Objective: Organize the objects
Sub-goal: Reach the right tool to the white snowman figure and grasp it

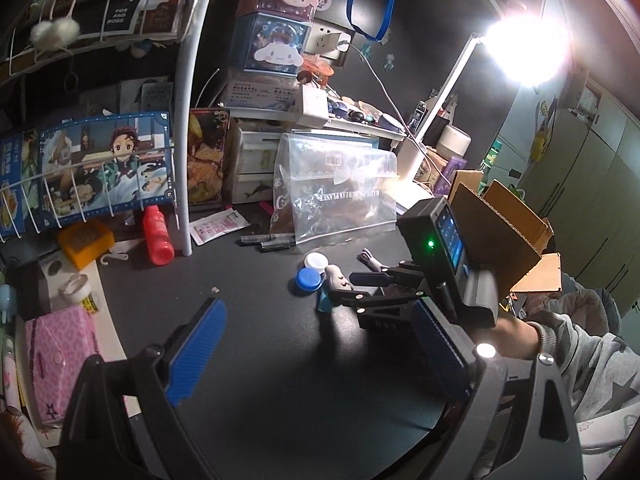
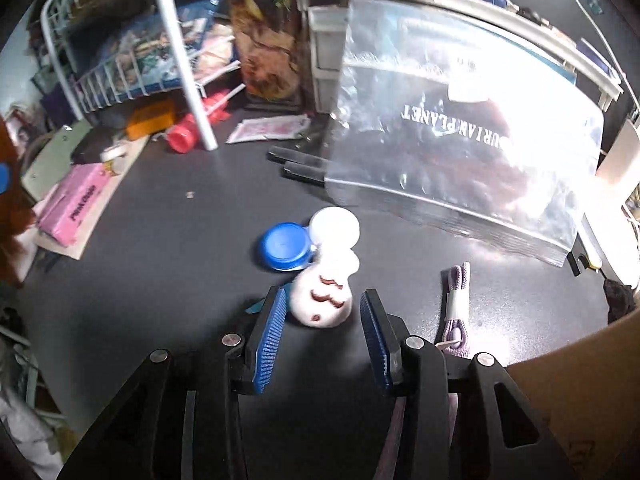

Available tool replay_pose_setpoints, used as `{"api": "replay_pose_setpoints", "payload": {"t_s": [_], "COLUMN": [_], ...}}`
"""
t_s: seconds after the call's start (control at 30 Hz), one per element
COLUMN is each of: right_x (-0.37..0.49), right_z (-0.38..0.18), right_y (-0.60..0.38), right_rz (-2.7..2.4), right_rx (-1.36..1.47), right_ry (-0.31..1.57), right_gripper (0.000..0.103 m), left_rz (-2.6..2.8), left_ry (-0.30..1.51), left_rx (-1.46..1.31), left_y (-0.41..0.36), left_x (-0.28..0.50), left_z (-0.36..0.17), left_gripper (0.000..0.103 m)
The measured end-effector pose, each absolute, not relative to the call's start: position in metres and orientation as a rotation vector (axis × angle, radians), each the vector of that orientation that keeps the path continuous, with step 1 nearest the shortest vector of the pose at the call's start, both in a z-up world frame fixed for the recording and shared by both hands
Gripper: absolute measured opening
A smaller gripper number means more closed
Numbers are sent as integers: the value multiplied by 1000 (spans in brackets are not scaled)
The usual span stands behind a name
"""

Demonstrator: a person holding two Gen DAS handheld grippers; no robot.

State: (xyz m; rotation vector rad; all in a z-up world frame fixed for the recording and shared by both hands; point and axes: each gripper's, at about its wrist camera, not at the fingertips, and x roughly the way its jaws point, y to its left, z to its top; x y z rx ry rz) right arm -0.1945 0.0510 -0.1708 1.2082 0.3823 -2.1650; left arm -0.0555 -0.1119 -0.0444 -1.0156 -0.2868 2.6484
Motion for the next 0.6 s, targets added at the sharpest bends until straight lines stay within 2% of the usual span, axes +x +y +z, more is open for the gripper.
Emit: {"api": "replay_pose_setpoints", "payload": {"t_s": [0.13,0.17,0.27,0.6], "right_x": [-202,-203,-203,-156], "right_z": [-175,-176,-176,-135], "right_y": [53,53,52,53], "right_rz": [-2131,-2124,-2106,-2038], "right_rx": [1232,1234,1239,1081], "right_ry": [342,334,313,321], "right_gripper": [35,28,23,22], "left_rz": [2636,2634,2628,2515], "left_ry": [-294,-294,-283,-269], "left_rx": [-1022,-1025,-1037,-1094], "left_y": [-112,-112,-109,-91], "left_x": [-59,-61,-64,-84], "left_z": [-46,-46,-47,-50], "left_gripper": [93,93,93,93]}}
